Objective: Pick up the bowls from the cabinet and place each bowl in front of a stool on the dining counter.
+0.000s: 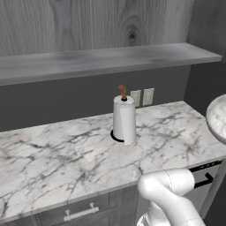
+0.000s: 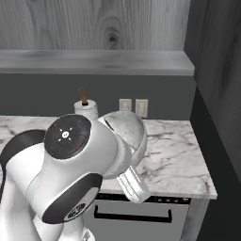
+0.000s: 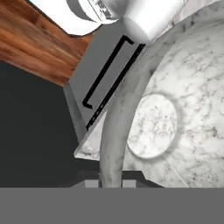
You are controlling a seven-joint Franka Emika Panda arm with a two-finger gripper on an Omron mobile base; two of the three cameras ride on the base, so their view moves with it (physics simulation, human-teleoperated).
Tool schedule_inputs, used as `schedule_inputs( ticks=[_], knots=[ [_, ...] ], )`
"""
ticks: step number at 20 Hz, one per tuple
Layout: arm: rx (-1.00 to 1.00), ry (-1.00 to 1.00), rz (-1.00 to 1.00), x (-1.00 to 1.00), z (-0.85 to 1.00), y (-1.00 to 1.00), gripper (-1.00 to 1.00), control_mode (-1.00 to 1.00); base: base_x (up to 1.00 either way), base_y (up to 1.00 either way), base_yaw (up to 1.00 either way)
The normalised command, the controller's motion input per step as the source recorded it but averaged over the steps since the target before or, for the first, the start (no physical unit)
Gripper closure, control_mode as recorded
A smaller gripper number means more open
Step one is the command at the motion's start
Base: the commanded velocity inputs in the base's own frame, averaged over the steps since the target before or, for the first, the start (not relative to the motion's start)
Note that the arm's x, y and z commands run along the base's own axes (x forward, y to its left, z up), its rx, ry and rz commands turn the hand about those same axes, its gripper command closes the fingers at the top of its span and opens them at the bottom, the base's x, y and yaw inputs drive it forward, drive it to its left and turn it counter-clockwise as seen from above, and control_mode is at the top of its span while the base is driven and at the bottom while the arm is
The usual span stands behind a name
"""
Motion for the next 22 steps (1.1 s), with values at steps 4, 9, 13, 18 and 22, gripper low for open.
schedule_inputs(
  ticks=[4, 9, 13, 18, 22],
  knots=[
    [0.0, 0.7, 0.0, 0.03, 0.0, 0.01, 1.0, -1.0, 0.0, 0.0, 0.0],
    [0.17, 0.59, 0.01, 0.12, -0.01, 0.02, 1.0, -1.0, 0.0, 0.0, 0.0],
    [0.34, 0.16, 0.06, 0.0, -0.31, 0.01, 1.0, -1.0, 0.0, 0.0, 0.0],
    [0.42, -0.07, 0.0, 0.04, -0.22, 0.0, 1.0, -1.0, 0.0, 0.0, 0.0],
    [0.14, -0.12, -0.03, 0.01, 0.0, 0.1, 1.0, -1.0, 0.0, 0.0, 0.0]
  ],
)
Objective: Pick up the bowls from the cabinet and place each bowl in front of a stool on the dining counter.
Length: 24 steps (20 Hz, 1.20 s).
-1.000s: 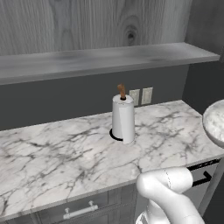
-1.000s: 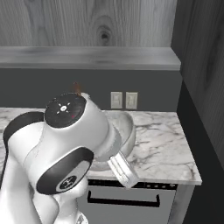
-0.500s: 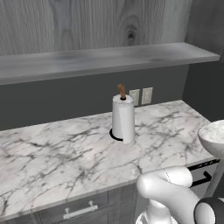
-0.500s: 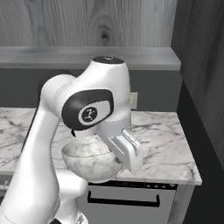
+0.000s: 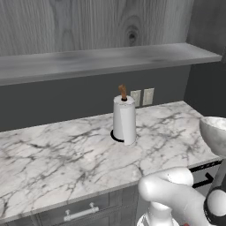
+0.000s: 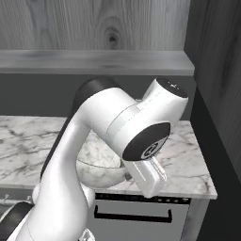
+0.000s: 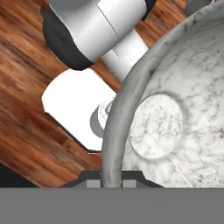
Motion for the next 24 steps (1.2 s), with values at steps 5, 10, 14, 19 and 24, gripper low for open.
schedule_inputs(
  ticks=[5, 10, 14, 19, 24],
  knots=[
    [0.0, -0.03, -0.07, 0.0, 0.0, 0.42, 1.0, -1.0, 0.0, 0.0, 0.0],
    [0.0, -0.09, -0.01, 0.0, -0.01, 0.55, 1.0, -1.0, 0.0, 0.0, 0.0],
    [0.0, -0.19, 0.0, 0.0, 0.0, 0.41, 1.0, -1.0, 0.0, 0.0, 0.0],
    [-0.01, -0.06, 0.0, 0.0, -0.01, 0.64, 1.0, -1.0, 0.0, 0.0, 0.0],
    [-0.03, 0.0, 0.0, 0.0, 0.0, 0.35, 1.0, -1.0, 0.0, 0.0, 0.0]
  ],
)
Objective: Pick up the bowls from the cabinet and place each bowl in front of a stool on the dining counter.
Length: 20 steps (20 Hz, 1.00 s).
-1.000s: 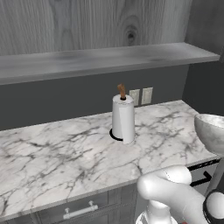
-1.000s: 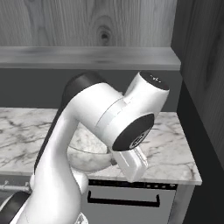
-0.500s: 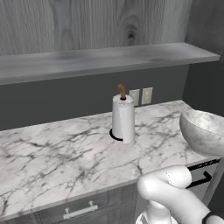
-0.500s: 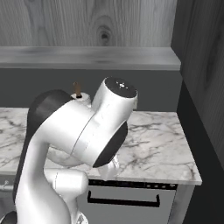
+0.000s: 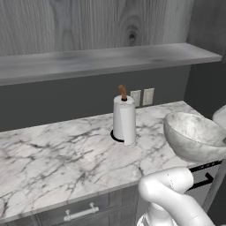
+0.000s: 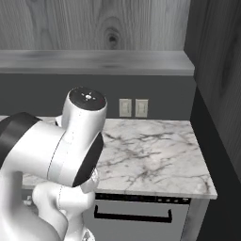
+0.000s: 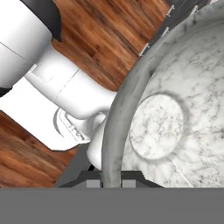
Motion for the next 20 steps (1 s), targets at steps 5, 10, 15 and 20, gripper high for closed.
schedule_inputs(
  ticks=[5, 10, 15, 20],
  knots=[
    [0.0, 0.0, 0.0, 0.0, 0.0, 0.09, 1.0, -1.0, 0.0, 0.0, 0.0],
    [0.0, -0.03, 0.0, -0.1, 0.0, 0.0, 1.0, -1.0, 0.0, 0.0, 0.0],
    [0.0, -0.08, -0.01, -0.26, 0.0, 0.04, 1.0, 1.0, -0.29, 0.01, -0.02],
    [0.0, 0.0, 0.0, 0.0, 0.0, 0.0, 1.0, 1.0, -0.73, -0.02, -0.27]
  ],
)
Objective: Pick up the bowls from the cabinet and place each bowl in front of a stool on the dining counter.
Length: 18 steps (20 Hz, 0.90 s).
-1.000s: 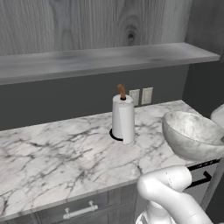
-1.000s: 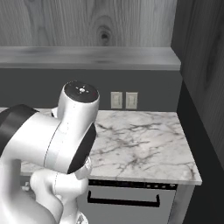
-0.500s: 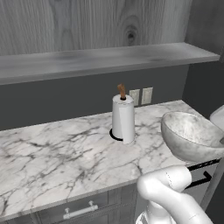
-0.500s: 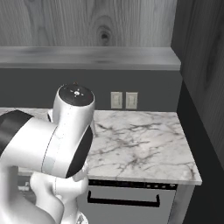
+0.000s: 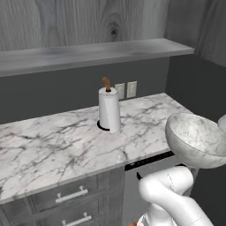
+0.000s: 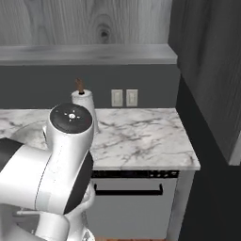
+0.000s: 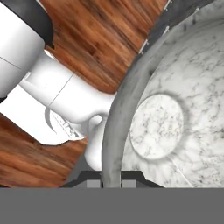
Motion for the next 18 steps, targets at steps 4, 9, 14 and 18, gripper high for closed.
schedule_inputs(
  ticks=[4, 9, 14, 18],
  knots=[
    [0.0, 0.0, 0.0, 0.0, 0.0, 0.0, 1.0, 1.0, -0.63, -0.48, -0.49],
    [0.0, 0.0, 0.0, 0.0, 0.0, 0.0, 1.0, 1.0, 0.01, -0.51, -0.88],
    [0.0, 0.0, 0.0, 0.0, 0.0, 0.0, 1.0, 1.0, 0.0, -0.48, -0.91],
    [0.0, 0.0, 0.0, 0.0, 0.0, 0.0, 1.0, 1.0, 0.0, -0.52, -0.9]
  ],
)
